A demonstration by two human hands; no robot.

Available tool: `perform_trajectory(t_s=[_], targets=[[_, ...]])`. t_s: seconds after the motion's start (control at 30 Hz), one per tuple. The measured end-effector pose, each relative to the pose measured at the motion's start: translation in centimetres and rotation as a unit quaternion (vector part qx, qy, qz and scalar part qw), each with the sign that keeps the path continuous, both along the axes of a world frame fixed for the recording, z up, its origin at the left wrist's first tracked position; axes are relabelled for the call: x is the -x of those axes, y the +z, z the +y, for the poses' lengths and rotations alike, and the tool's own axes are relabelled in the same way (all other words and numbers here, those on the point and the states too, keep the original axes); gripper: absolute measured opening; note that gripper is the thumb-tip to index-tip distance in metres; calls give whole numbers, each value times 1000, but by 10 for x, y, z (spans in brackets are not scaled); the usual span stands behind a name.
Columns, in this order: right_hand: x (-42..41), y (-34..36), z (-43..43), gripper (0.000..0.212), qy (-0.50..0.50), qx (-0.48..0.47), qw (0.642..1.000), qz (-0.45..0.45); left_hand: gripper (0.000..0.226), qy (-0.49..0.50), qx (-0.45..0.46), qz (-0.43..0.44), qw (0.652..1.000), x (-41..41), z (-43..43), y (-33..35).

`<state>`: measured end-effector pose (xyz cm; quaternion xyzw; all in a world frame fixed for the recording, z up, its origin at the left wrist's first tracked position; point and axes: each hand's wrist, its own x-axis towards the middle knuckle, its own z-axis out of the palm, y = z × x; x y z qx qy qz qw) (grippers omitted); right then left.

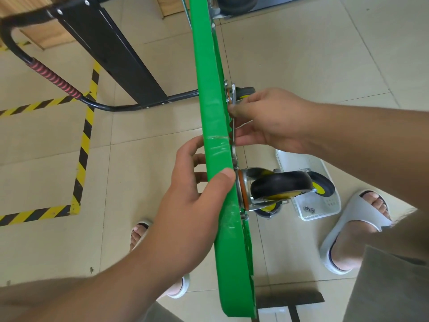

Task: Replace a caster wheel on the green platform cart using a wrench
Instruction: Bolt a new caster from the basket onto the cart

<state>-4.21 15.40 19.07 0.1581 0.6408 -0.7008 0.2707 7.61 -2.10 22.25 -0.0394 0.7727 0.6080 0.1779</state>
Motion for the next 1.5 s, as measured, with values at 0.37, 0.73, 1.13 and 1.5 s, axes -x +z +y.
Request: perform_trajectory(t_s=[0.37,0.73,1.13,1.5], targets=[[1,-12,-7,24,-14,7,996,-85,48,-1,-10,3,1000,-1,0,-1],[4,-9,-1,20,-18,-39,997,-61,48,-4,-3,8,1000,-1,-3,-3],[-16,-15,47,16,-17,-288,938,193,51,-7,7,16,1000,-1,-2,-3],[-54,-72,94,8,183,-467,834,230,37,16,-3,13,1000,-2,3,-4]])
